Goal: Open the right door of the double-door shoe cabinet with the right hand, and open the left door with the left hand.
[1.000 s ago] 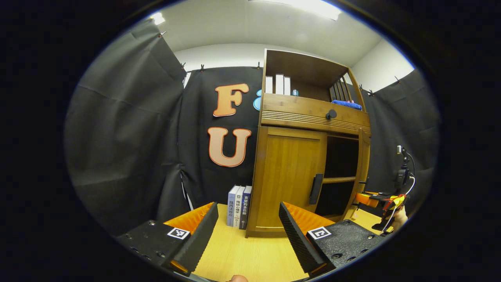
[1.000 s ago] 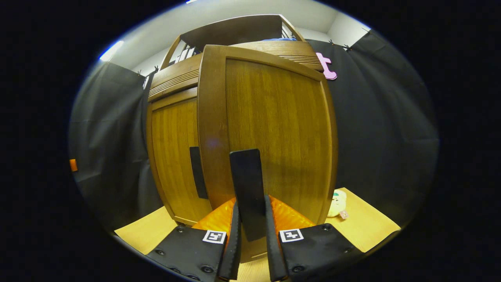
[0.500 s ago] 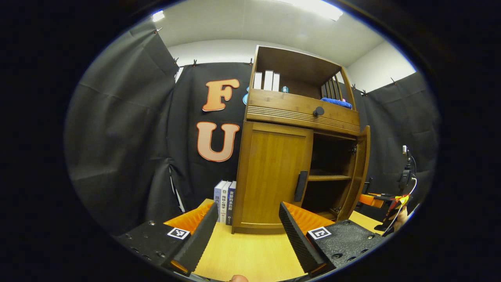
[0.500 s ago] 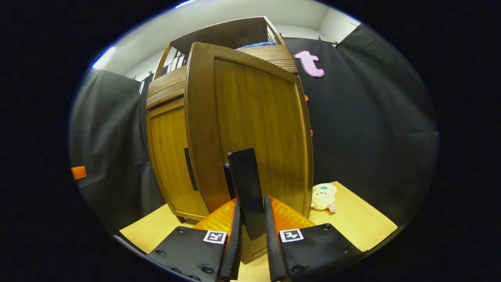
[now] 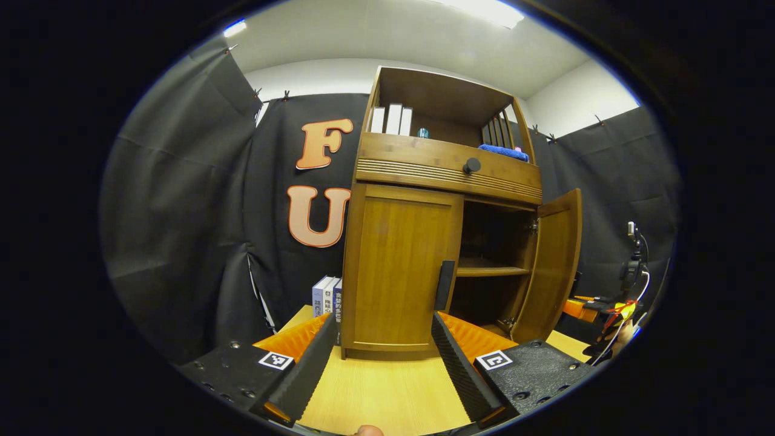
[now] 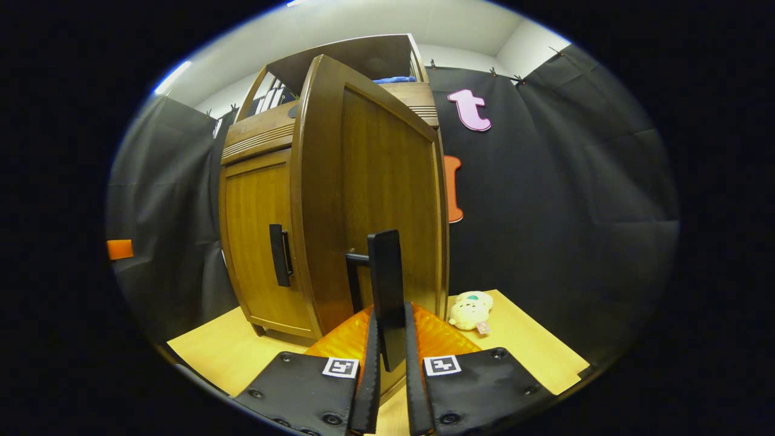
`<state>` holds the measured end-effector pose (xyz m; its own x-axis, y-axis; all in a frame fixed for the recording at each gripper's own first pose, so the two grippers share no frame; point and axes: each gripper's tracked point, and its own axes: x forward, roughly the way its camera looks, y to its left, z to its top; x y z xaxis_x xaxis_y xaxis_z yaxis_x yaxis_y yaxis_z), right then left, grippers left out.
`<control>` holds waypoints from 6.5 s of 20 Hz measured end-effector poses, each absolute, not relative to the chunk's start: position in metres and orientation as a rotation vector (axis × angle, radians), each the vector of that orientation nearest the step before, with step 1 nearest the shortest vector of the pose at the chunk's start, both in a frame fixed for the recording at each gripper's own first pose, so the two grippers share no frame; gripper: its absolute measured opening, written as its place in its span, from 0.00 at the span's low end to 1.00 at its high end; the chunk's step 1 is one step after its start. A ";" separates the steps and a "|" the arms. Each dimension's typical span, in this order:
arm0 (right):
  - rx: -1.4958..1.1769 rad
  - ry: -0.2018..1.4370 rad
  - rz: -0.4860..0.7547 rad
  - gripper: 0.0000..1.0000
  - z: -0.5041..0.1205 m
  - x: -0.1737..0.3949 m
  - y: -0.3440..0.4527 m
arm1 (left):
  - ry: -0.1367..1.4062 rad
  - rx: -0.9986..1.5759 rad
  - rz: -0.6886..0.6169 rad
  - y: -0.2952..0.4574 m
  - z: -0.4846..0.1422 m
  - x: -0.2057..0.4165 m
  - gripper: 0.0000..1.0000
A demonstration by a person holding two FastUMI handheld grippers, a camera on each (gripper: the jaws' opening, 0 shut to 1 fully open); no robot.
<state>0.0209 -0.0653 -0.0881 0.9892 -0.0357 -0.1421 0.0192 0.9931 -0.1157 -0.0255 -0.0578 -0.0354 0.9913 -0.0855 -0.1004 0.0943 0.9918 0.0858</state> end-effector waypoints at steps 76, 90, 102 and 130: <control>-0.190 -0.117 -0.298 0.99 0.030 -0.101 -0.216 | 0.194 0.141 -0.244 -0.215 -0.167 0.255 0.28; -0.188 -0.118 -0.297 0.92 0.029 -0.117 -0.188 | 0.173 0.134 -0.339 -0.206 -0.161 0.212 0.19; -0.214 -0.110 -0.257 0.99 0.024 -0.113 -0.150 | 0.194 0.126 -0.403 -0.181 -0.147 0.161 0.18; -0.228 -0.100 -0.145 0.99 0.012 -0.081 -0.042 | 0.153 0.157 -0.305 -0.017 -0.099 0.056 0.09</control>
